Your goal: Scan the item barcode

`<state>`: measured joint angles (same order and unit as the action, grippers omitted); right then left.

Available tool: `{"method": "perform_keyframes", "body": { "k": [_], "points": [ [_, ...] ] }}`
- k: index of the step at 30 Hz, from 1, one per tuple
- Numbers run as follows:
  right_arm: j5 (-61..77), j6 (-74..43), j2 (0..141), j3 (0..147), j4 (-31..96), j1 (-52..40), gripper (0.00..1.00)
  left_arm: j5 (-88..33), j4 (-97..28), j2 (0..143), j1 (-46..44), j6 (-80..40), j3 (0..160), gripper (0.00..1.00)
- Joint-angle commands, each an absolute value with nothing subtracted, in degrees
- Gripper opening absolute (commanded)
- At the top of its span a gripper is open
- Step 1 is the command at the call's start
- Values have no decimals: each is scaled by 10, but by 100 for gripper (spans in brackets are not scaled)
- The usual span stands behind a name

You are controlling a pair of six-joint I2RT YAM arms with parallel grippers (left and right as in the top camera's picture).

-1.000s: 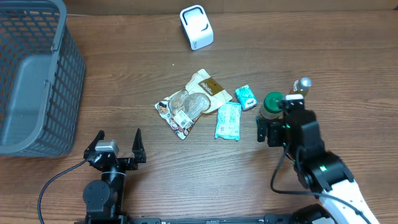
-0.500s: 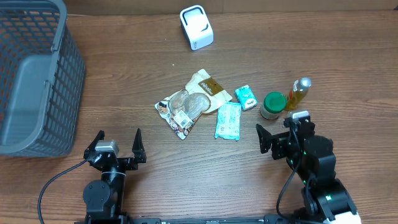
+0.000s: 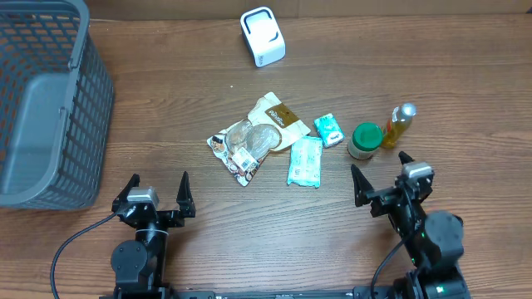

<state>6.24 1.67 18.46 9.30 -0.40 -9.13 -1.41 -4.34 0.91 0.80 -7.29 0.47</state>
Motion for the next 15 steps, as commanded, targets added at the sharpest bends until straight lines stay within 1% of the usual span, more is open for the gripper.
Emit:
{"method": "perform_keyframes", "body": {
  "k": [1,2,3,7,15],
  "points": [
    [86,21,154,60,-63,-89,100,-10,-44,3,11,-64,3,100],
    [94,21,145,43,-108,-88,100,-11,-45,3,11,-64,3,100],
    [100,21,140,35,-123,-86,100,-10,-44,3,11,-64,3,100],
    [104,20,116,6,-137,-82,100,-10,-45,3,11,-64,3,100],
    [104,20,63,4,-11,-64,100,-10,-45,3,11,-64,3,100]
  ]
}}
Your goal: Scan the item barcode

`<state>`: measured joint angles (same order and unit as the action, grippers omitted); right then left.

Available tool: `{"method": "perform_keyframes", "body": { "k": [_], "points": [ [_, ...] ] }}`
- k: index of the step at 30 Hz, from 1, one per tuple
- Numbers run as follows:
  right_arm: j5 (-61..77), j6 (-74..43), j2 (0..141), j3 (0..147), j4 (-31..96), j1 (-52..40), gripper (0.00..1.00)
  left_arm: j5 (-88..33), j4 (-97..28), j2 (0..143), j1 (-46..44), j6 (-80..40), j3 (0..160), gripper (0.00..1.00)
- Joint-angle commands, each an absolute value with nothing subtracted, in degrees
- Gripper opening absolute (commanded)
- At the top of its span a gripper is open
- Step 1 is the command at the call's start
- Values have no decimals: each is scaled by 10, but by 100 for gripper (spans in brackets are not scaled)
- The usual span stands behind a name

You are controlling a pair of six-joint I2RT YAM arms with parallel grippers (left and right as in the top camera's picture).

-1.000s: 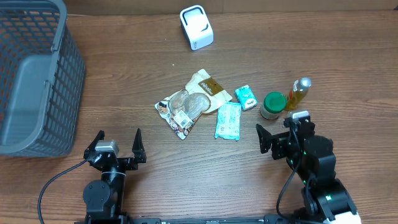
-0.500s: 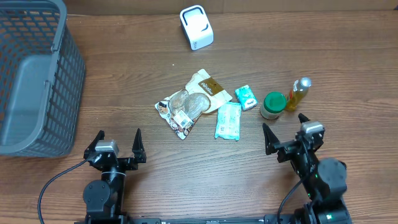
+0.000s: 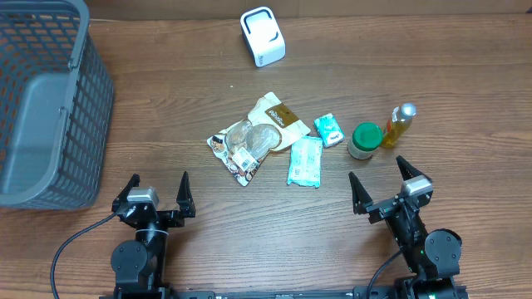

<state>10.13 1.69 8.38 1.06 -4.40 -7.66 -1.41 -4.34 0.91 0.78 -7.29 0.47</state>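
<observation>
A white barcode scanner (image 3: 263, 36) stands at the far middle of the table. Items lie in a cluster at the centre: a brown-and-white snack pouch (image 3: 277, 118), a clear-fronted packet (image 3: 243, 145), a light blue wipes pack (image 3: 305, 161), a small teal packet (image 3: 328, 130), a green-lidded jar (image 3: 364, 140) and a yellow bottle (image 3: 399, 124). My left gripper (image 3: 158, 187) stands open near the front left, empty. My right gripper (image 3: 380, 178) is open near the front right, just in front of the jar, holding nothing.
A grey mesh basket (image 3: 46, 100) fills the left side of the wooden table (image 3: 166, 91). A black cable (image 3: 75, 241) runs from the left arm's base.
My right gripper has drawn back slightly toward the front edge and turned a little; its fingers stay open. The left arm and all items are unchanged.
</observation>
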Motion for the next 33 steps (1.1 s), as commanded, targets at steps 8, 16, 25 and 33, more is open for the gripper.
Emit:
{"method": "perform_keyframes", "body": {
  "k": [8,16,25,33],
  "points": [
    [101,20,26,4,40,-44,100,-11,-44,3,11,-64,3,100],
    [98,20,1,4,40,-25,100,-10,-44,3,11,-64,3,100],
    [98,20,1,4,40,-25,100,-11,-45,3,11,-64,3,100],
    [98,20,1,4,40,-25,100,-10,-44,3,11,-64,3,100]
  ]
}}
